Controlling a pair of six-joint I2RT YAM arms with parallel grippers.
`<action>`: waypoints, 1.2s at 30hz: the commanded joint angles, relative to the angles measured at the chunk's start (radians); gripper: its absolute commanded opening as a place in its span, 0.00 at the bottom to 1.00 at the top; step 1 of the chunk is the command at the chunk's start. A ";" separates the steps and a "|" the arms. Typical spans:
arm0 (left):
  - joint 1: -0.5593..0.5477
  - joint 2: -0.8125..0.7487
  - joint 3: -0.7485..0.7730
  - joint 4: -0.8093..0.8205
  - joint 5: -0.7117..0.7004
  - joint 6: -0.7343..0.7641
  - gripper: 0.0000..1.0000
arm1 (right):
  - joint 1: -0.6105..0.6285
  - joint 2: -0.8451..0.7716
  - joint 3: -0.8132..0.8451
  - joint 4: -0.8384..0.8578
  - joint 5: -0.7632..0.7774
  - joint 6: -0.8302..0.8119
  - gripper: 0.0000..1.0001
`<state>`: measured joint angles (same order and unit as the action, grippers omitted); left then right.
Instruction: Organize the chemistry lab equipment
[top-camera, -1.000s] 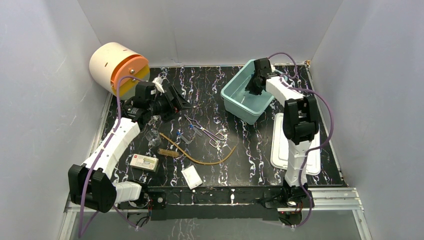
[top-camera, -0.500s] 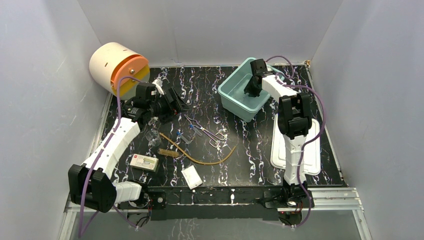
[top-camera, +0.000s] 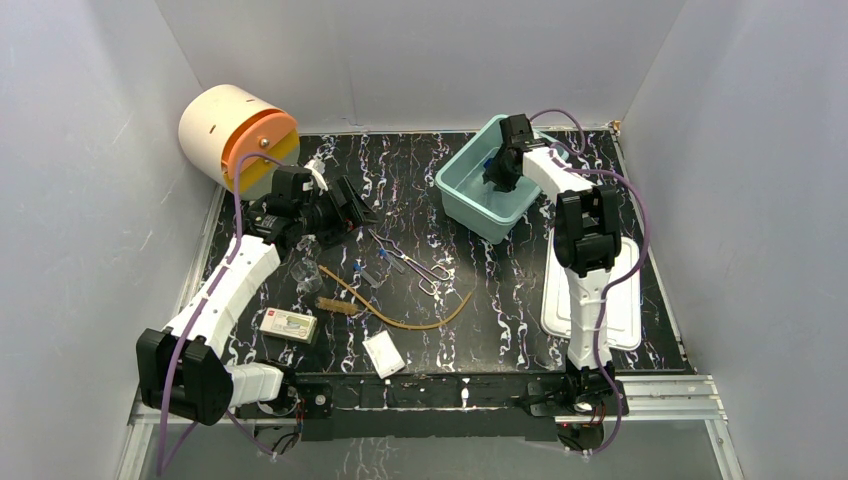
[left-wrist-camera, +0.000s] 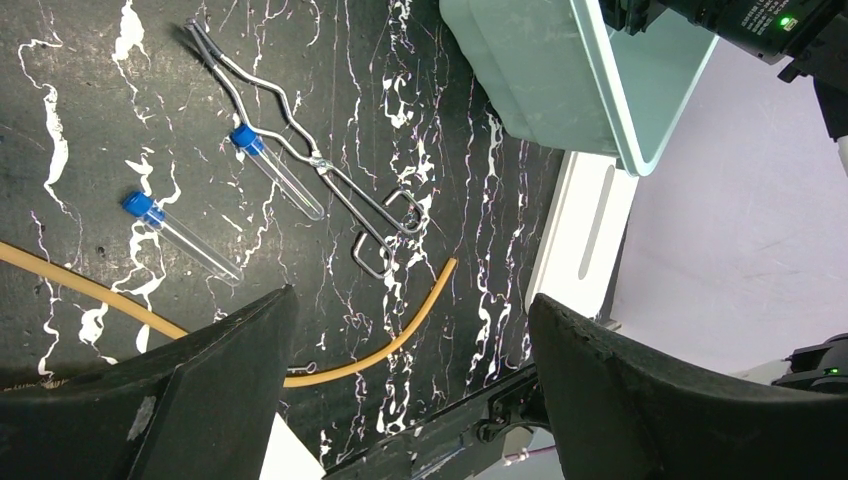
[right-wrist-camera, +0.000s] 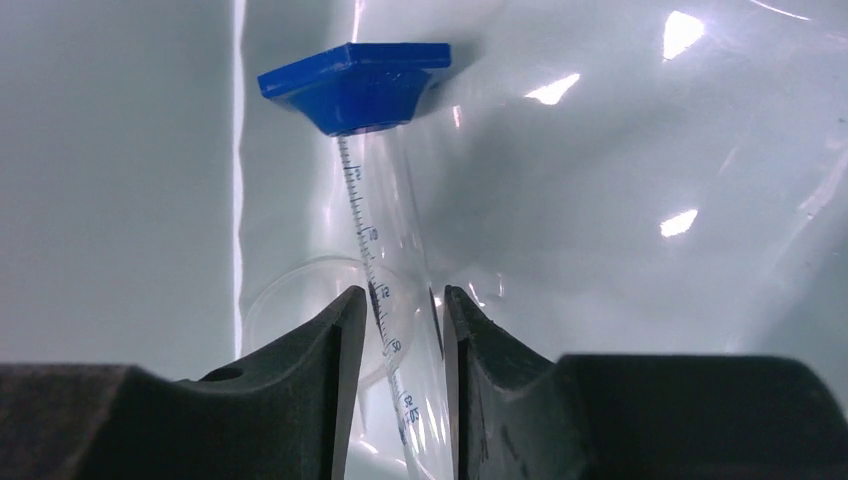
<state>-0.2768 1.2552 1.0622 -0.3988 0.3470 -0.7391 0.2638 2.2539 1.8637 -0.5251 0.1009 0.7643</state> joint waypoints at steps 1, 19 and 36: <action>0.001 -0.031 0.031 -0.022 0.000 0.020 0.84 | 0.004 0.002 0.067 0.016 -0.042 0.011 0.44; 0.003 -0.044 0.042 -0.080 -0.080 0.059 0.84 | 0.039 -0.405 -0.084 -0.050 -0.034 -0.190 0.59; 0.003 -0.126 0.166 -0.303 -0.493 -0.005 0.84 | 0.574 -0.668 -0.342 0.043 -0.003 -0.492 0.63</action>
<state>-0.2768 1.2407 1.1198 -0.6136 0.0582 -0.7258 0.7280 1.5906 1.5593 -0.5316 0.0475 0.3634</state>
